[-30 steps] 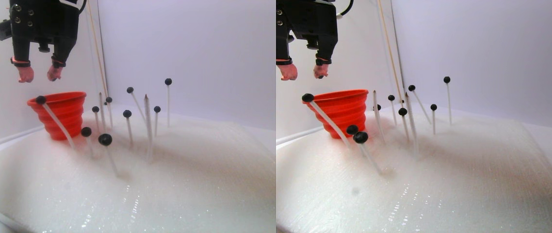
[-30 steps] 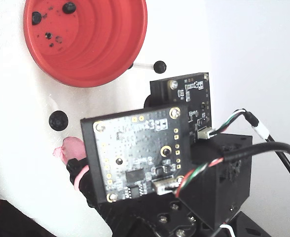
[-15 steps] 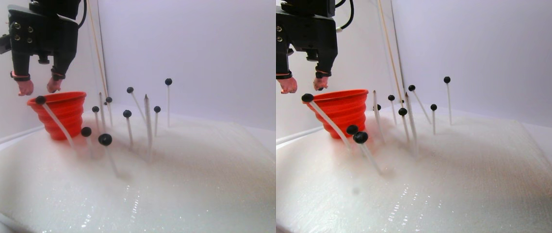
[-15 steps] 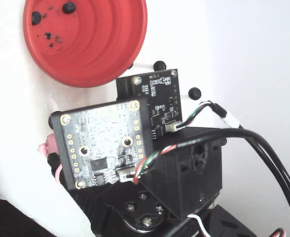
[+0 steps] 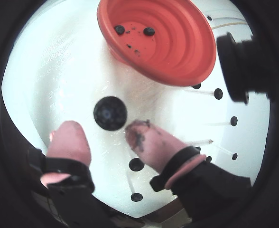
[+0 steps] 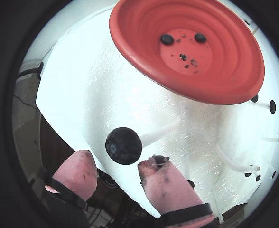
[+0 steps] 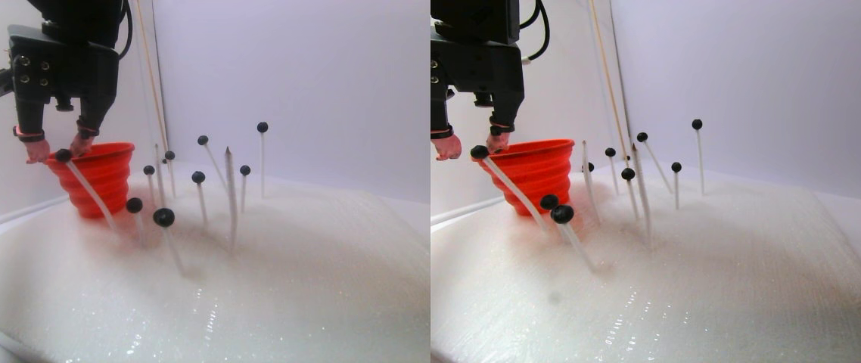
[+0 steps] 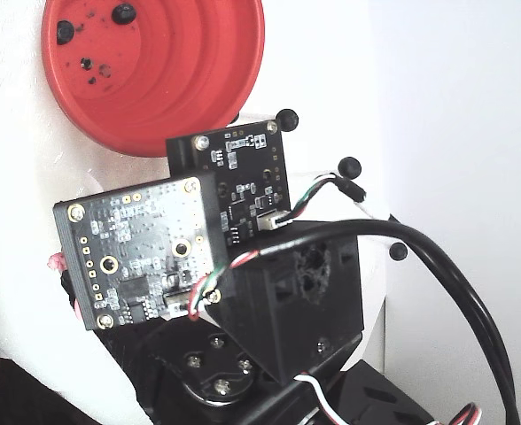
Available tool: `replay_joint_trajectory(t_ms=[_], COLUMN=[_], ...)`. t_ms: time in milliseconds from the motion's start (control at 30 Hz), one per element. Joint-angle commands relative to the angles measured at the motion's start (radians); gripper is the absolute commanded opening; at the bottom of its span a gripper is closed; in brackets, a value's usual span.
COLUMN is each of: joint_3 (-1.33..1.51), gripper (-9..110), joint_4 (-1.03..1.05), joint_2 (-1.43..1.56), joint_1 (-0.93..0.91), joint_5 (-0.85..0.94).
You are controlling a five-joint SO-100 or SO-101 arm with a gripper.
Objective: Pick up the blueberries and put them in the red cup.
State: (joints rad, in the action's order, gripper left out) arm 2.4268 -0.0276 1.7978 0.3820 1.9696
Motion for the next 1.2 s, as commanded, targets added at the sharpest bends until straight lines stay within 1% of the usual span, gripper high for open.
replay_joint_trajectory(t_ms=[0,400,1167], joint_3=[-0.063,-0.103,-0.097], gripper=[18,18,17], joint_4=[-0.032,-0.078,-0.097], joint_2=[0.0,-0.044,-0.067], joint_1=[0.029,0.018,0.035], joint_5=[0.012,0.021,-0.009])
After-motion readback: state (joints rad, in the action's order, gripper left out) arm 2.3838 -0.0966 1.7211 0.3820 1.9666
